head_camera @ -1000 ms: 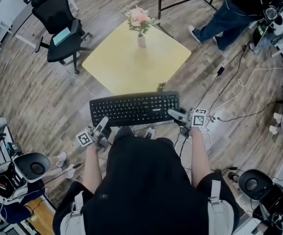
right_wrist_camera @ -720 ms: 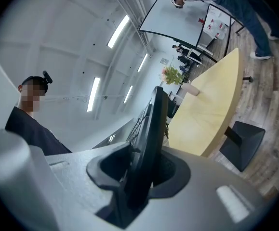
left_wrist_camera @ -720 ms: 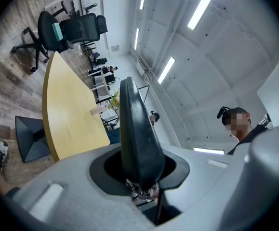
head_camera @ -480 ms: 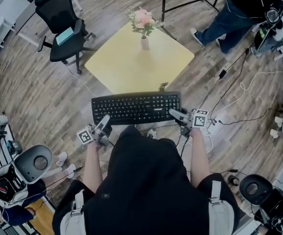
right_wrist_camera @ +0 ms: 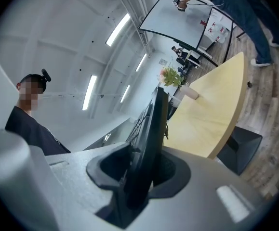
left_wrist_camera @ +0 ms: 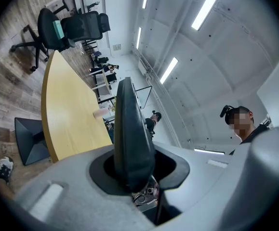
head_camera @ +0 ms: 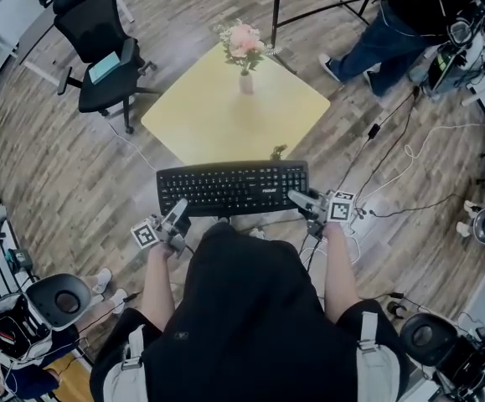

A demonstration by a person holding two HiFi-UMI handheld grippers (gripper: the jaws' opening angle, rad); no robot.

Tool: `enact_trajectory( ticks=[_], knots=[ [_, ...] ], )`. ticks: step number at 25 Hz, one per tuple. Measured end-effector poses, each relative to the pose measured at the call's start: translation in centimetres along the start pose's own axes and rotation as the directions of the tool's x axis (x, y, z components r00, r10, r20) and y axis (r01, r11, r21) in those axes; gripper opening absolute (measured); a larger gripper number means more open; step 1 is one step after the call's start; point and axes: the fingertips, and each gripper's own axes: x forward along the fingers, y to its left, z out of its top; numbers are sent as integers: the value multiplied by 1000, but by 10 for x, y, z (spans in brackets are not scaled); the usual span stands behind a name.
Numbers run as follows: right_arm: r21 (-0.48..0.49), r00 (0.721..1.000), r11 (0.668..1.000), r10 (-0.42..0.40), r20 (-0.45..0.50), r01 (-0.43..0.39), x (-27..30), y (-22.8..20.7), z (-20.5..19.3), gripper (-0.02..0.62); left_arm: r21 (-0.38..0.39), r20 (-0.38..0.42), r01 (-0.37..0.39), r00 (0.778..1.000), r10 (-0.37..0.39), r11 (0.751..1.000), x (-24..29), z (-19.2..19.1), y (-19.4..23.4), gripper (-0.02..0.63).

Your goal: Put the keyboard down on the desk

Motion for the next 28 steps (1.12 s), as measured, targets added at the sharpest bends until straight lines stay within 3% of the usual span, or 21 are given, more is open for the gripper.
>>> enact_trajectory(
  ticks=[28],
  knots=[
    [127, 987, 980, -158, 34, 153, 101, -74, 53, 126, -97, -124, -65, 991, 53, 993, 53, 126, 109, 89]
  ],
)
